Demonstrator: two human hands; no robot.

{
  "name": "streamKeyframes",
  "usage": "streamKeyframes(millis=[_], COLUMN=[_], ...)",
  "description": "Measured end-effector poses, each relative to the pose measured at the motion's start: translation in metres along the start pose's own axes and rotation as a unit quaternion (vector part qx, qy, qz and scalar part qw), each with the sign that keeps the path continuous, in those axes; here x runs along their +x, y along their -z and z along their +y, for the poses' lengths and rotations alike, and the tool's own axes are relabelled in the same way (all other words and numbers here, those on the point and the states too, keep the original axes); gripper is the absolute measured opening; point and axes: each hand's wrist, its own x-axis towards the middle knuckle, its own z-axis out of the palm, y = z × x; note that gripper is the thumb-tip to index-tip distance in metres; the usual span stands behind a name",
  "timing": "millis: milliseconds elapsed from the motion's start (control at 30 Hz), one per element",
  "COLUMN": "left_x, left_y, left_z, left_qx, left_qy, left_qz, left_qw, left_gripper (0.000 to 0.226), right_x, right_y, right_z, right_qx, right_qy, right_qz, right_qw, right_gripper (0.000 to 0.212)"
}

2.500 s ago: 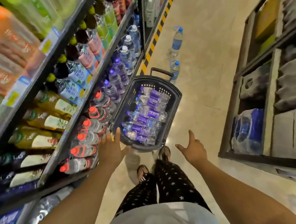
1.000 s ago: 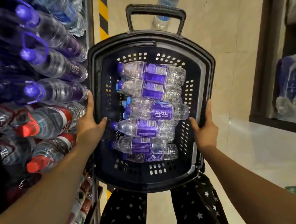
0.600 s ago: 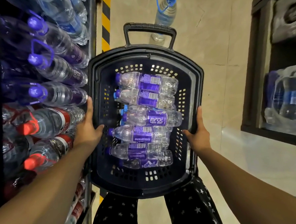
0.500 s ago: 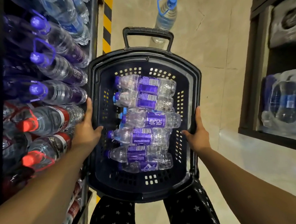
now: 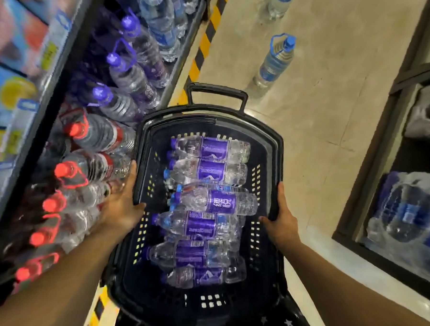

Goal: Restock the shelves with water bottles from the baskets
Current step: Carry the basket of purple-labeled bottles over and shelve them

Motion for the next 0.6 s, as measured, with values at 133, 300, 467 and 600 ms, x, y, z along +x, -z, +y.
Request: streamKeyframes(millis=[133,300,467,600], left_x=[-0.038,-0.073,-0.104,-0.138], left_y=[-0.004,-0.017,-0.033,-0.054], left_z=[-0.015,-0.029,-0.034,-0.051], left_qx=[-0.060,-0.102,-0.112,-0.136], left_qy=[0.021,0.016,0.032,0.072], left_qz=[0.029,0.065,0.099,0.083], left_qw=[0.998,0.993,0.988,0.985], left_gripper=[0.109,0.105,0.104,0.108], right_x=[-0.023,-0.032,-0.039,-0.054], right_y=[0.004,0.011,0.019,0.030], right_z=[-0.001,-0.008,-0.011,-0.015], right_qx=[-0.023,-0.047,-0.120,-0.164], right_qy=[0.036,0.053,0.121,0.156], right_qz=[-0.001,-0.017,-0.025,-0.047], right_qw=[0.999,0.997,0.985,0.973], right_gripper=[0.097,0.096,0.097,0.100])
